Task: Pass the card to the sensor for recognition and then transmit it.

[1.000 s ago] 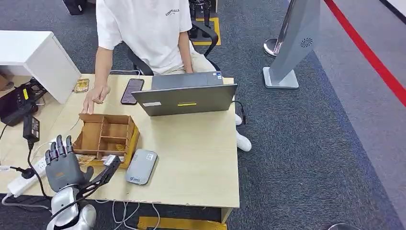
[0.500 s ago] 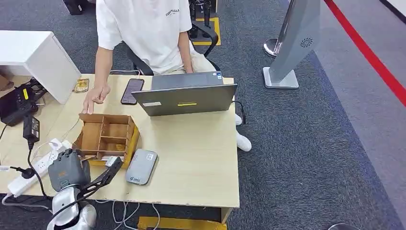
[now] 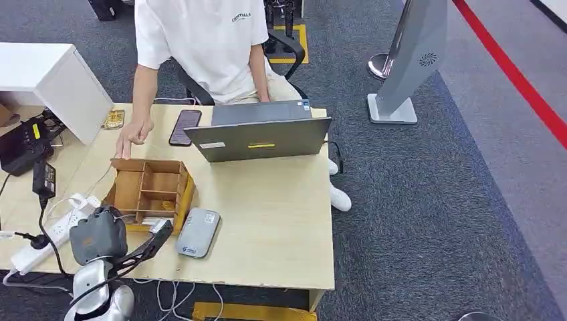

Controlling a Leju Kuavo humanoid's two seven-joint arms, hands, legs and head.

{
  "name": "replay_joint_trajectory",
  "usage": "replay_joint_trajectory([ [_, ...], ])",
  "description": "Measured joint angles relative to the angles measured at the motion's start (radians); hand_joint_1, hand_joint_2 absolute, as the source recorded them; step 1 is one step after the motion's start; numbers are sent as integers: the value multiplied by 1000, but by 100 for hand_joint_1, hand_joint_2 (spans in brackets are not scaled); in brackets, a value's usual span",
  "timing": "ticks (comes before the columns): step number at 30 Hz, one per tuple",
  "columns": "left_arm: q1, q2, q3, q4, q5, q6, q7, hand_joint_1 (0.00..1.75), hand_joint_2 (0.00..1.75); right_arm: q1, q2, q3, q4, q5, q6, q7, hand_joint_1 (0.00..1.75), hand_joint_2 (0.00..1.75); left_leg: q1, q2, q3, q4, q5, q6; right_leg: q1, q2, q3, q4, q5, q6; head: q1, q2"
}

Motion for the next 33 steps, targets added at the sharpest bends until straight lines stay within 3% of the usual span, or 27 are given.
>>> replay_joint_trajectory([
  [7, 3, 3, -8, -6, -6, 13, 0, 175, 175, 0, 0, 0, 0, -1, 0, 0, 0, 175, 0, 0, 0, 0, 0, 0, 0, 0, 0, 0, 0, 0, 0, 0],
  [11, 24, 0, -35, -60, -8, 13, -9, 175, 175, 1, 0, 0, 0, -3, 0, 0, 0, 175, 0, 0, 0, 0, 0, 0, 0, 0, 0, 0, 0, 0, 0, 0],
  [21, 56, 5, -193, -362, -3, -66, -21, 175, 175, 2, 0, -2, 0, -19, 0, -9, 0, 175, 0, -1, 0, 0, 0, 0, 0, -1, 0, 0, 0, 0, 0, 0],
  [27, 63, 16, -237, -440, 3, -61, -31, 175, 175, 2, 0, -3, 0, -25, 0, -10, 0, 175, 0, -1, 0, 0, 0, 0, 0, -1, 0, 0, 0, 0, 0, 0],
  [31, 42, 45, -296, -556, 36, -105, -26, 175, 175, 3, 0, -5, 0, -32, 0, -20, 0, 175, 0, -1, -1, 0, 0, 0, 0, -1, -1, 0, 0, 0, 0, 0],
  [33, -6, 68, -320, -599, -1, -121, 12, 175, 175, 3, 0, -5, 0, -14, 0, -22, 0, 175, 0, -1, -1, 0, 0, 0, 0, -1, -1, 0, 0, 0, 0, 0],
])
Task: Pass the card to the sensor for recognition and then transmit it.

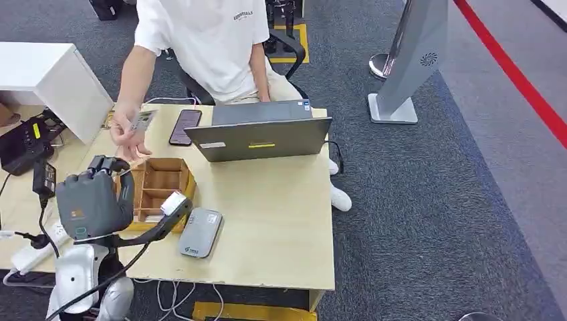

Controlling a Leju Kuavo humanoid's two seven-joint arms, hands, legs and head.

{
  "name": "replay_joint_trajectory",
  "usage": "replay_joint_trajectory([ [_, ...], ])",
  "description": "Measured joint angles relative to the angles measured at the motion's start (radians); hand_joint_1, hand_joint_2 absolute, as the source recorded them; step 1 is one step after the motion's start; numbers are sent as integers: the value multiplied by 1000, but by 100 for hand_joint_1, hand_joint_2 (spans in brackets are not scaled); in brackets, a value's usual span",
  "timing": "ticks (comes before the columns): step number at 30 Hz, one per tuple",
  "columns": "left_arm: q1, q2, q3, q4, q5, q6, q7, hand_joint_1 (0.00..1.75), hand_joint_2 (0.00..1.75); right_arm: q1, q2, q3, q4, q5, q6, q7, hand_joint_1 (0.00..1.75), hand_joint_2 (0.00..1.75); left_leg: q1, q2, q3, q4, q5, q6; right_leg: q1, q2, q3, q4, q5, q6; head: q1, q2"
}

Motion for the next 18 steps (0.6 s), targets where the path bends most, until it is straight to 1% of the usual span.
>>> replay_joint_trajectory([
  [2, -99, 26, -8, -4, -12, -32, 49, 175, 175, 0, 0, 5, 0, 30, 0, -2, 0, 175, 0, -1, 0, 0, 2, 1, 0, -1, 0, 0, 1, 0, 0, 0],
  [3, -163, 49, -8, 25, -13, -54, 69, 175, 175, -1, -1, 10, 0, 42, 0, -5, 0, 175, 0, -1, 0, 0, 2, 1, 0, -2, 1, 0, 1, 0, 0, 0],
  [4, -232, 70, -7, 84, -13, -67, 79, 175, 175, -1, -2, 14, 0, 51, 0, -10, 0, 175, 0, -2, 0, 0, 3, 0, 0, -3, 1, 0, 2, 0, 0, 0],
  [5, -284, 90, -3, 143, -13, -64, 81, 175, 175, -2, -2, 17, 0, 53, 0, -16, 0, 175, 0, -2, 0, 0, 4, -1, 0, -3, 1, 0, 3, 0, 0, 0],
  [7, -363, 113, 12, 260, -13, -42, 75, 175, 175, -2, -3, 21, 0, 53, 0, -22, 0, 175, 0, 0, 1, 0, 5, -2, 0, -1, 1, 1, 4, -2, 0, 0],
  [10, -413, 128, 32, 360, -13, -9, 61, 175, 175, -1, -4, 24, 0, 53, 0, -22, 0, 175, 0, 1, 1, 0, 6, -2, 0, 1, 0, 1, 5, -2, -1, 0],
  [11, -423, 130, 38, 383, -13, -7, 59, 0, 175, -1, -4, 26, 0, 52, 0, -21, 0, 175, 0, 1, 1, 0, 6, -2, 0, 1, 0, 1, 5, -2, 0, 0],
  [14, -424, 134, 45, 409, -12, -15, 50, 0, 175, -1, -4, 28, 0, 50, 0, -17, 0, 175, 0, 0, 0, 0, 6, -2, 0, 1, 0, 1, 5, -1, 0, 0],
  [18, -421, 134, 52, 420, -11, -12, 42, 0, 175, -1, -4, 28, 0, 50, 0, -16, 0, 175, 0, 0, -1, 0, 5, -1, 0, 1, -1, 1, 4, -1, 0, 0],
])
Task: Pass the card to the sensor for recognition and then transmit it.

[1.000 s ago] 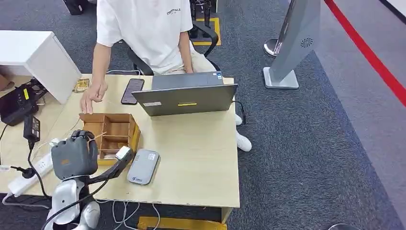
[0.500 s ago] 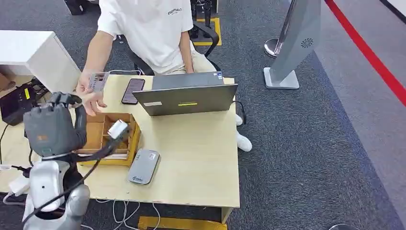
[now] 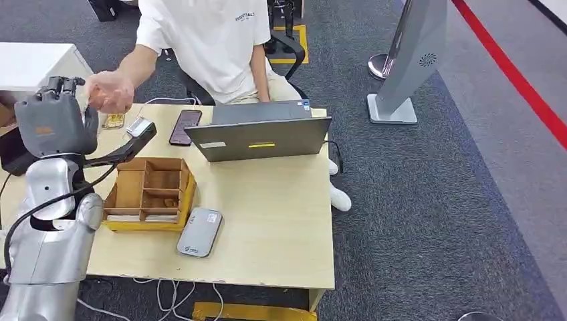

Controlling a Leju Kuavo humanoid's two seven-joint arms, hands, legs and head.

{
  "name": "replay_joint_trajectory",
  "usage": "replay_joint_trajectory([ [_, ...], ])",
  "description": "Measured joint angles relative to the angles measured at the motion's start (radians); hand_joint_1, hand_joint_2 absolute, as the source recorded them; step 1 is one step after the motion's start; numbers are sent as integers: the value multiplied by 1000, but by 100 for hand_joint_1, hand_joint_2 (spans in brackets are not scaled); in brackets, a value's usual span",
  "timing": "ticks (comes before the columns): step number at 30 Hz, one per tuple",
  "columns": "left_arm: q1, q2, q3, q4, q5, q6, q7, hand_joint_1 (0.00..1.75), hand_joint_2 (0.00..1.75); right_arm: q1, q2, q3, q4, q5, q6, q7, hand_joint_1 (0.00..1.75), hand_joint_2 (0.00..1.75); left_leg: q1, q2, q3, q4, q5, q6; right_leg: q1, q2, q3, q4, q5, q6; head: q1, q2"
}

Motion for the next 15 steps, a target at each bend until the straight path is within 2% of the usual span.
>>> replay_joint_trajectory([
  [6, 39, 0, 15, -16, 2, 26, -13, 0, 175, 1, 0, 0, 0, -4, 0, -1, 0, 175, 0, 0, 0, 0, 0, 0, 0, 0, 0, 0, 0, 0, 0, 0],
  [15, 204, 14, 58, -182, 42, 68, -67, 0, 175, 3, 0, -1, 0, -36, 0, 9, 0, 175, 0, 1, 0, 0, -1, 0, 0, 1, -1, 0, -1, 0, 0, 0],
])
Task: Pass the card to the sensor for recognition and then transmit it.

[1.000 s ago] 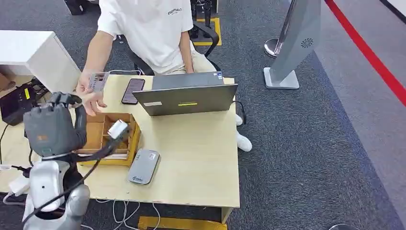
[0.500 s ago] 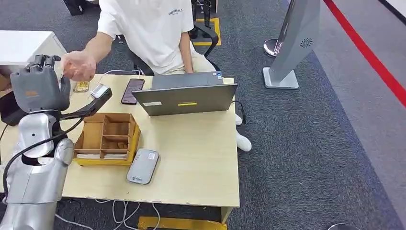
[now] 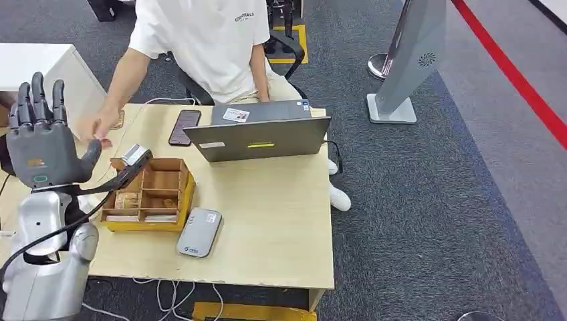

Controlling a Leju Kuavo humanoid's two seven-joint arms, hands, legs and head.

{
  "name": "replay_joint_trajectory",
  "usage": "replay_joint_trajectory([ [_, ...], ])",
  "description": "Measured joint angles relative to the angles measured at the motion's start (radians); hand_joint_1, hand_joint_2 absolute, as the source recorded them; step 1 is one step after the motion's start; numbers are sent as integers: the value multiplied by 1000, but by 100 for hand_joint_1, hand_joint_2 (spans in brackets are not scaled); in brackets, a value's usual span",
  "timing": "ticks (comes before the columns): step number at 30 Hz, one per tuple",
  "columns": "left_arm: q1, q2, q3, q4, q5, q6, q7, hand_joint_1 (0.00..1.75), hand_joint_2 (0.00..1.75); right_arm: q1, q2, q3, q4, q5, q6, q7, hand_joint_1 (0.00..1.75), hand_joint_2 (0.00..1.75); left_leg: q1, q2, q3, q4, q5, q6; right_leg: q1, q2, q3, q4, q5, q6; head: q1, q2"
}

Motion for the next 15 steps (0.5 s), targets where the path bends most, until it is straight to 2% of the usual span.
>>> replay_joint_trajectory([
  [7, 161, 50, 93, -128, 95, 39, -61, 0, 175, 3, 0, -17, 0, -23, 0, 1, 0, 175, 0, 1, -1, -1, 0, 0, 0, 1, 0, 0, 0, 0, 0, 0],
  [10, 278, 76, 184, -189, 179, 91, -113, 0, 175, 5, 0, -31, 0, -47, 0, 1, 0, 175, 0, 3, 0, -1, -1, -1, 0, 3, -1, 0, -1, 0, 0, 0],
  [15, 468, 81, 401, -260, 347, 155, -268, 0, 175, 9, 0, -56, 0, -64, 0, 8, 0, 175, 0, 4, -1, -1, -3, -1, 0, 4, -1, 0, -3, -1, 0, 0],
])
